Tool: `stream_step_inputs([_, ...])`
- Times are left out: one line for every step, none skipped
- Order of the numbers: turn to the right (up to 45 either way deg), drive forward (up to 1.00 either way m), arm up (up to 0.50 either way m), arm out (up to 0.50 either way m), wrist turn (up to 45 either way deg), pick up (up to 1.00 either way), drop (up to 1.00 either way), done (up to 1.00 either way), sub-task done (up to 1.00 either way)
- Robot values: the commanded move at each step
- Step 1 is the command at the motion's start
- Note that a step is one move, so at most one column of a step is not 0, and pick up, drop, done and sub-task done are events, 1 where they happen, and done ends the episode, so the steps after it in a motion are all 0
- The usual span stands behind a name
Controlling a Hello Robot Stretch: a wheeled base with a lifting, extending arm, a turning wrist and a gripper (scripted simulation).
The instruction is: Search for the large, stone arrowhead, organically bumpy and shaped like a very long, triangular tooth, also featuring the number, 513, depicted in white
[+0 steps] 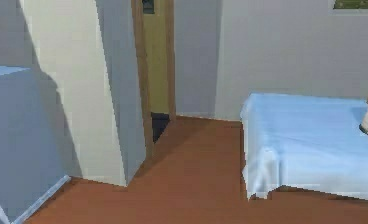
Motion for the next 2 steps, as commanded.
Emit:
stream_step_inputs([3.0, 0.00, 0.00, 0.00, 0.0, 0.00, 0.00, 0.00, 0.00])
stream_step_inputs([0.0, 1.00, 0.00, 0.00, 0.0, 0.00, 0.00, 0.00, 0.00])
